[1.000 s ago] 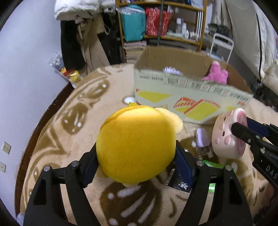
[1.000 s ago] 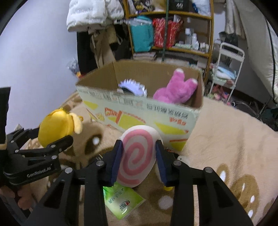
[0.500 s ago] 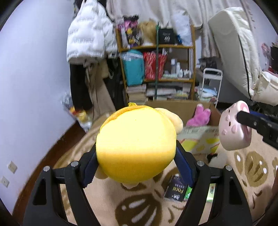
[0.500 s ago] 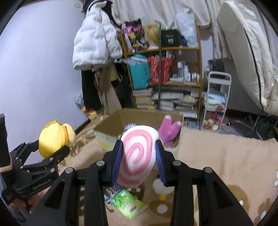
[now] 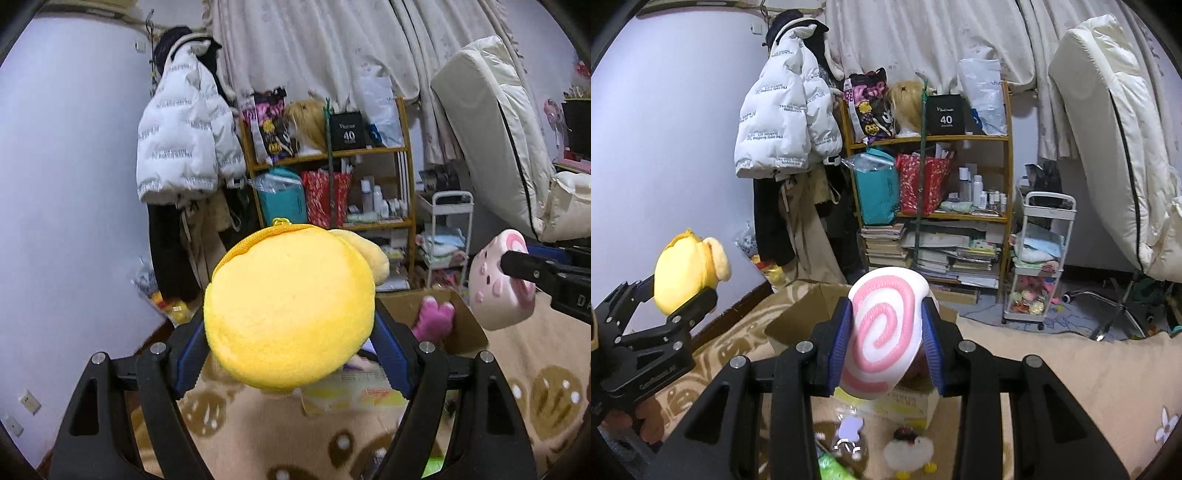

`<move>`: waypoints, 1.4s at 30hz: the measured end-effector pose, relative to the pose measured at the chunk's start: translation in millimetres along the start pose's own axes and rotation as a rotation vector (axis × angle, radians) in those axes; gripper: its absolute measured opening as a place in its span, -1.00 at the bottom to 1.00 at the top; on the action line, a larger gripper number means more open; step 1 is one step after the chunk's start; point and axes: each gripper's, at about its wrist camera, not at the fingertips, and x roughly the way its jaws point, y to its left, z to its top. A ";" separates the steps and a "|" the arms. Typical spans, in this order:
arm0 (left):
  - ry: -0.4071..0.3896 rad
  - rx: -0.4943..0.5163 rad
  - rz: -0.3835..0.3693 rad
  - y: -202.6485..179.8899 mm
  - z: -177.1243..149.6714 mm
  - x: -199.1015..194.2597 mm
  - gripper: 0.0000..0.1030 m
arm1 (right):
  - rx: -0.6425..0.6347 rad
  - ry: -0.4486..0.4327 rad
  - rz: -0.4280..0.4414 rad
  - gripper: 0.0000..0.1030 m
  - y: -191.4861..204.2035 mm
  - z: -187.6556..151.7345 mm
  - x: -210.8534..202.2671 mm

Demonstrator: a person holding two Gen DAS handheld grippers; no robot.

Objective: Organize soft objects
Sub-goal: 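Lift the yellow plush with the left tool while the right tool carries the swirl cushion over the box, then open the left tool over the box while the right tool releases the swirl cushion inside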

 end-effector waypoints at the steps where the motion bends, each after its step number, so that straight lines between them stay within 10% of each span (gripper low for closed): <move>1: -0.014 0.006 0.008 -2.0 0.5 4.6 0.53 | -0.007 -0.002 0.002 -0.24 -1.1 1.6 5.8; 42: 0.177 0.013 -0.183 -35.4 -42.2 98.3 0.84 | -0.016 0.170 0.028 -0.09 -20.0 -43.4 93.3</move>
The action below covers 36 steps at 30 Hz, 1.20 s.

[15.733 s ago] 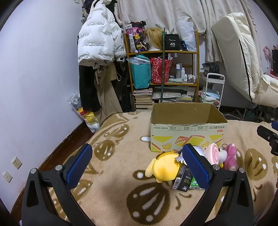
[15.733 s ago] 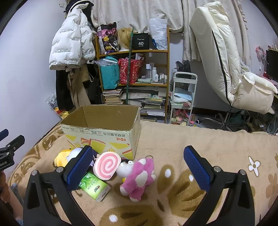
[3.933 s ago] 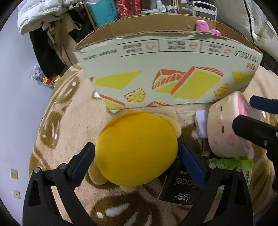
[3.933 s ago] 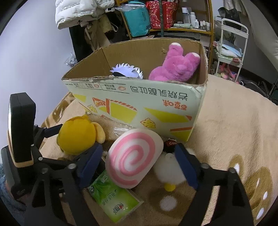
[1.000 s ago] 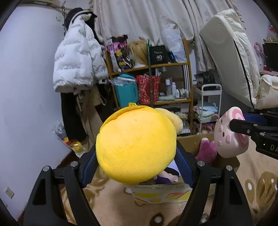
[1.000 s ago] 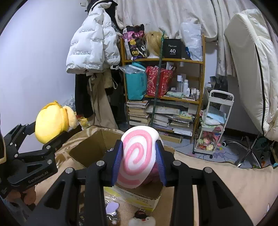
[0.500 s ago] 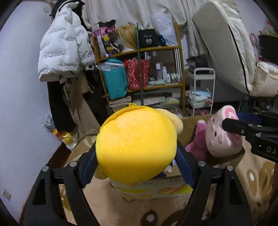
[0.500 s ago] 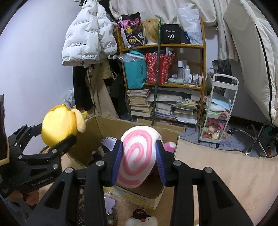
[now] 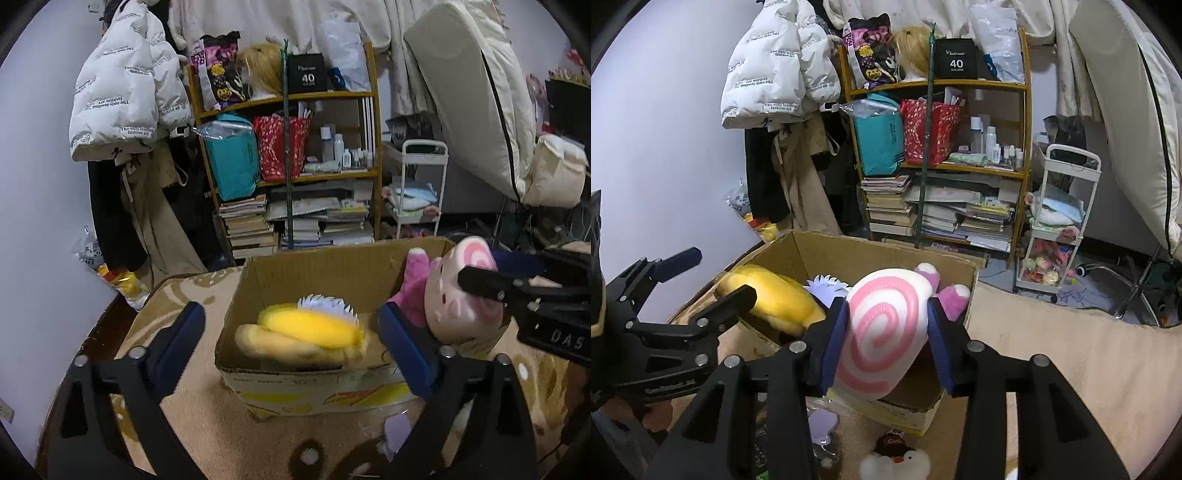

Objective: Organize soft objects
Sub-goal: 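Open the left tool over the box while the right tool releases the swirl cushion inside, then withdraw both tools from the box toward the white penguin plush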

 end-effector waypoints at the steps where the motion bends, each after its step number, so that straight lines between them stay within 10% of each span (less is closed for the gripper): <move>1: -0.003 -0.002 -0.001 1.0 0.7 -0.9 0.84 | 0.003 0.002 0.004 -0.07 -0.6 -0.1 0.3; 22: 0.083 -0.013 0.034 13.9 -5.5 -29.5 0.87 | 0.054 0.024 0.051 0.77 2.3 -9.8 -33.5; 36: 0.193 -0.038 0.043 26.4 -28.7 -85.8 0.87 | 0.038 0.056 0.017 0.94 26.8 -31.6 -81.8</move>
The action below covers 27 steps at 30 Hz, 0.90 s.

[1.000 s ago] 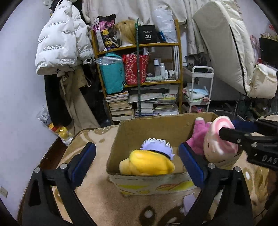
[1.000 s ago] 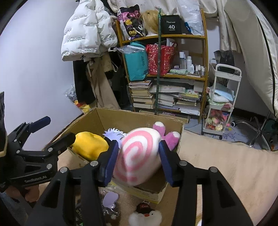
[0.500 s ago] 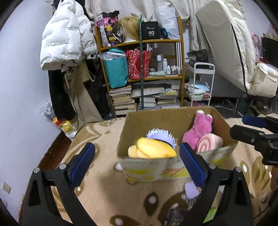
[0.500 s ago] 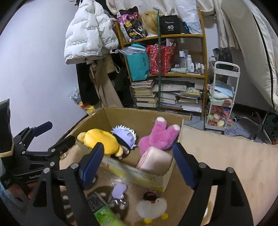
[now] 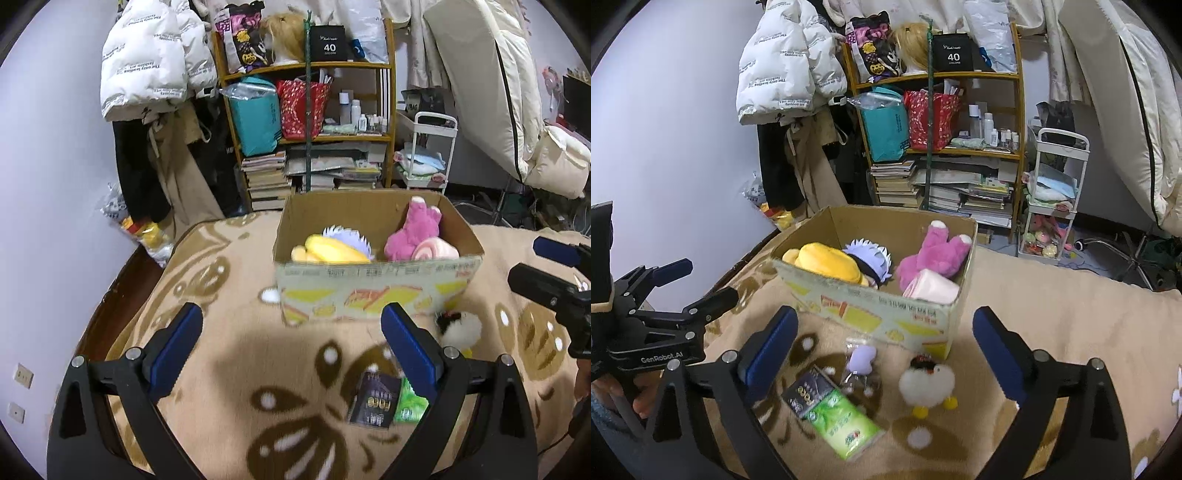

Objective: Organize soft objects
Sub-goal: 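Withdraw both tools from the box toward the white penguin plush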

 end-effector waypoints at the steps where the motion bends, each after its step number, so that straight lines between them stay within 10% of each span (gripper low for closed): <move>1: 0.006 0.001 -0.002 0.2 -4.1 -4.0 0.87 | -0.003 0.003 -0.003 0.95 1.8 -2.6 -3.5; 27: 0.139 -0.042 -0.002 5.9 -46.7 -19.6 0.87 | -0.052 0.108 -0.029 1.00 37.0 -51.2 -11.6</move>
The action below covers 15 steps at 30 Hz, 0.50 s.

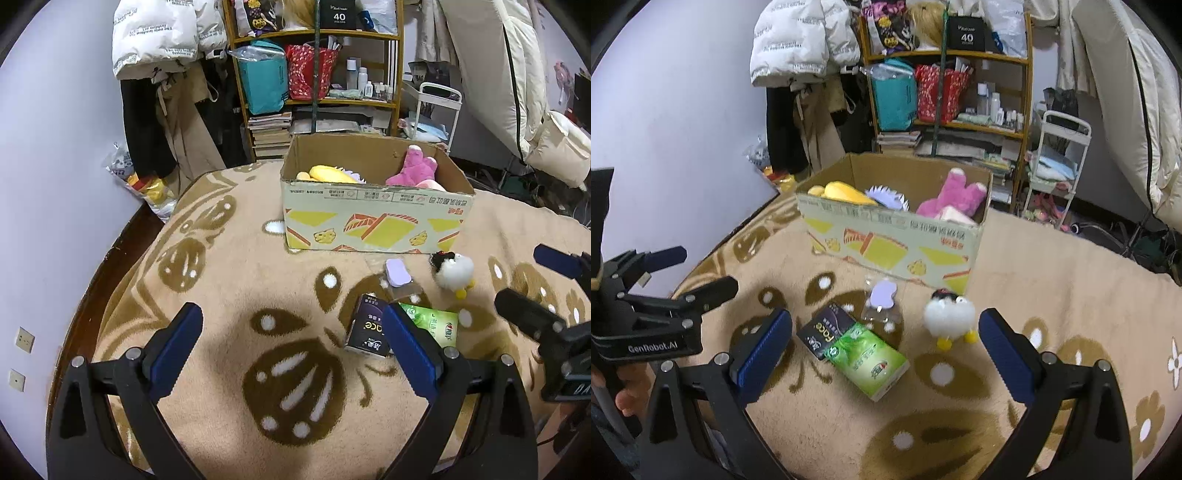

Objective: Organize soft objects
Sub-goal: 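Withdraw both tools from the box toward the white penguin plush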

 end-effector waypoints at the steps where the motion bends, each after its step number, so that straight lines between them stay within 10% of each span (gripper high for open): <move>1: 0.004 0.000 0.000 -0.6 0.2 2.0 0.87 | -0.006 0.006 -0.006 1.00 1.0 -1.0 2.7; 15: 0.120 0.004 -0.015 -5.9 3.7 46.2 0.87 | -0.014 0.093 -0.025 1.00 1.8 -5.8 35.6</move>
